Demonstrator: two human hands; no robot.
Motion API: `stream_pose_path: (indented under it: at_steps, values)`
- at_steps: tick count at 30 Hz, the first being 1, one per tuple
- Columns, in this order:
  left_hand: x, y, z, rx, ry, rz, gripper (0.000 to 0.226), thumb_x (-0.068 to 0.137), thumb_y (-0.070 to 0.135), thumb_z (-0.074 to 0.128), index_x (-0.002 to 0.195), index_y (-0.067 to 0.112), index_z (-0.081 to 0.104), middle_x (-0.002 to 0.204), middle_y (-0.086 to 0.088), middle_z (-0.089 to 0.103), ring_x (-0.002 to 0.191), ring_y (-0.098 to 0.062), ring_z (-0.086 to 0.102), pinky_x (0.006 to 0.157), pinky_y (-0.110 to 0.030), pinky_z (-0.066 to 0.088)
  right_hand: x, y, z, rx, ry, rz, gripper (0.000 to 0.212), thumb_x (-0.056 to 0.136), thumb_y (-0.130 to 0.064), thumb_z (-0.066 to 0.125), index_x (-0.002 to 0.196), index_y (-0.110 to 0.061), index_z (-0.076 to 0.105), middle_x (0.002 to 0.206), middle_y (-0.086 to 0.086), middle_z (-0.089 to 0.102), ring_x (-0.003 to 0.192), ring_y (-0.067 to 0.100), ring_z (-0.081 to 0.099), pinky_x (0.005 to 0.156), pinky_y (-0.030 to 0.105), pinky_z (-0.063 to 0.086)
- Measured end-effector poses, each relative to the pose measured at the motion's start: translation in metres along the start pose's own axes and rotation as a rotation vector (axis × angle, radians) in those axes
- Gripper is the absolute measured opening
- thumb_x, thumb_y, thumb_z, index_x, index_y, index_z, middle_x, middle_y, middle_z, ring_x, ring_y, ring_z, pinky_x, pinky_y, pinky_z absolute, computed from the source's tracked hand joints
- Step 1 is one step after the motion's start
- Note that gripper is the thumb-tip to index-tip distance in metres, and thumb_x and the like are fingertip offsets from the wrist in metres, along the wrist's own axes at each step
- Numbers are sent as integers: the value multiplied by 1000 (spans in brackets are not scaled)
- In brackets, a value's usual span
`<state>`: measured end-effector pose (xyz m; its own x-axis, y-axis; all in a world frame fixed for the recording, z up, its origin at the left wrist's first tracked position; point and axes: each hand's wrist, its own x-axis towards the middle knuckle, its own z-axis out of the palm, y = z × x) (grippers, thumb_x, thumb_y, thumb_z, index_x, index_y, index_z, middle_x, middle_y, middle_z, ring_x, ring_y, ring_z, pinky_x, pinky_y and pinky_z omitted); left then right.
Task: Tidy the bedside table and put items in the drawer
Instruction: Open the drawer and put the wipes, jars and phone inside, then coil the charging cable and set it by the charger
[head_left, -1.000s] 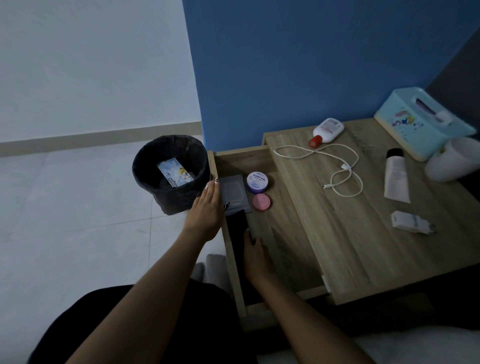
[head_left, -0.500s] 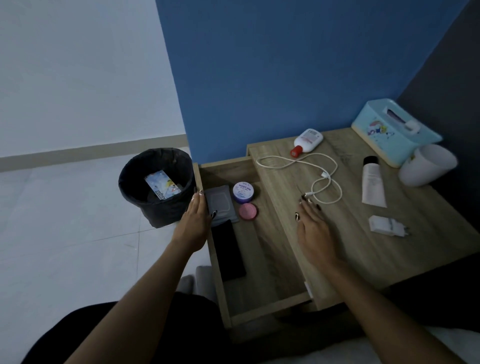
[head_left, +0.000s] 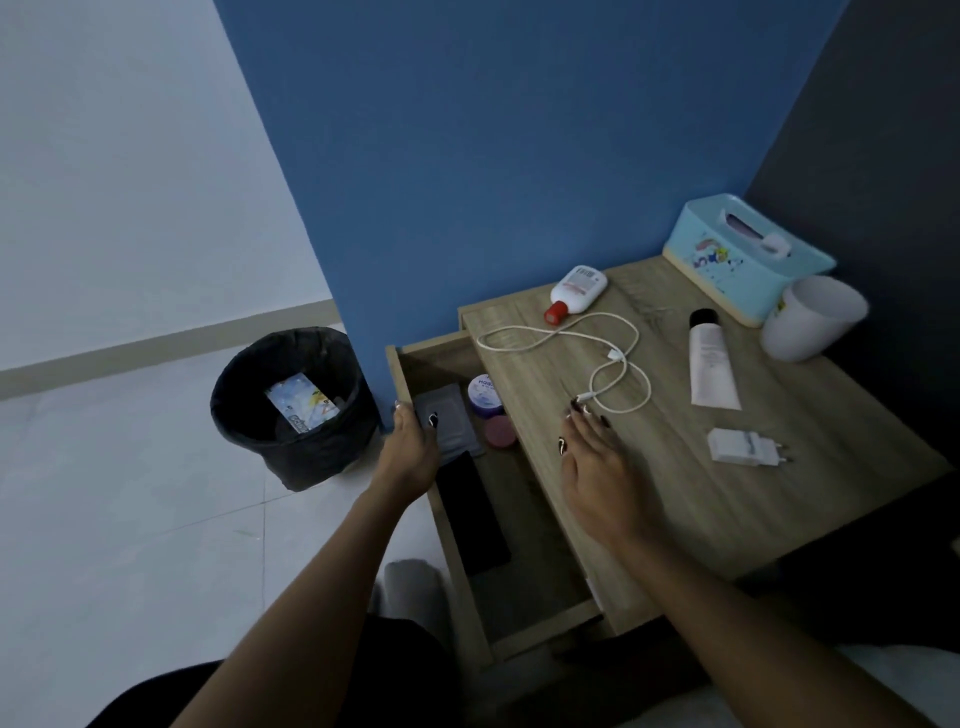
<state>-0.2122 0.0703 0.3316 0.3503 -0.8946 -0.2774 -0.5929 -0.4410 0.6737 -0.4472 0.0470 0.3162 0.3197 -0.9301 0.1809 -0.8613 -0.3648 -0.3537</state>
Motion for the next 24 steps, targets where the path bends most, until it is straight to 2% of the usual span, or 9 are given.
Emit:
stream_pose_path:
  at_steps: [4,8,11,13,15,17,19,21,24]
  values:
    - [5,20,11,-32,-13,30,37,100,19,32,131,1,28,127,-28,51,105,-43,56,78,-39,43,1,-1,-1,-20,23,-13,53,91,-26,29,132,-3,55,140,11,53,135,24,44,112,37,35]
    - [8,38,27,-75,-26,76,30,99,18,32,125,4,29,118,-27,55,95,-39,58,80,-46,49,3,0,1,-21,36,-31,52,92,-25,30,133,-3,54,141,10,52,136,22,42,112,39,35]
    - [10,51,39,-111,-24,92,25,99,18,32,120,4,31,110,-25,57,92,-38,59,73,-39,43,3,2,2,-8,59,-39,50,91,-22,33,130,0,56,138,12,55,134,23,45,110,41,37]
    - [9,62,44,-126,-30,95,31,101,22,30,126,4,29,111,-21,56,101,-41,58,76,-36,39,3,1,3,9,74,-35,49,90,-20,35,129,0,57,136,13,56,132,25,47,110,42,38]
    - [7,74,48,-159,-48,97,42,102,25,28,138,6,20,122,-20,53,112,-41,55,82,-34,38,2,2,4,18,85,-33,48,89,-19,36,128,1,57,135,13,57,132,26,48,109,42,39]
    - [7,81,50,-187,-73,80,54,102,29,27,147,8,5,140,-22,43,124,-41,47,94,-38,39,2,1,5,18,95,-39,48,90,-19,36,128,0,57,135,13,57,131,26,48,109,42,39]
    - [11,84,54,-196,-95,43,67,102,35,26,149,10,-14,151,-24,31,132,-42,39,105,-43,36,2,1,5,16,102,-43,48,90,-19,36,128,1,57,134,13,58,131,26,48,110,41,38]
    - [15,87,59,-196,-103,20,72,101,39,27,147,12,-22,152,-27,25,134,-43,36,109,-46,34,3,2,6,-1,106,-40,47,90,-19,37,127,0,58,133,13,59,130,26,50,110,40,39]
    - [16,94,64,-234,-84,-20,79,99,40,34,147,14,-23,150,-30,28,130,-45,41,107,-51,37,3,4,7,-13,105,-37,45,90,-18,39,126,0,59,132,12,60,129,26,51,109,40,39]
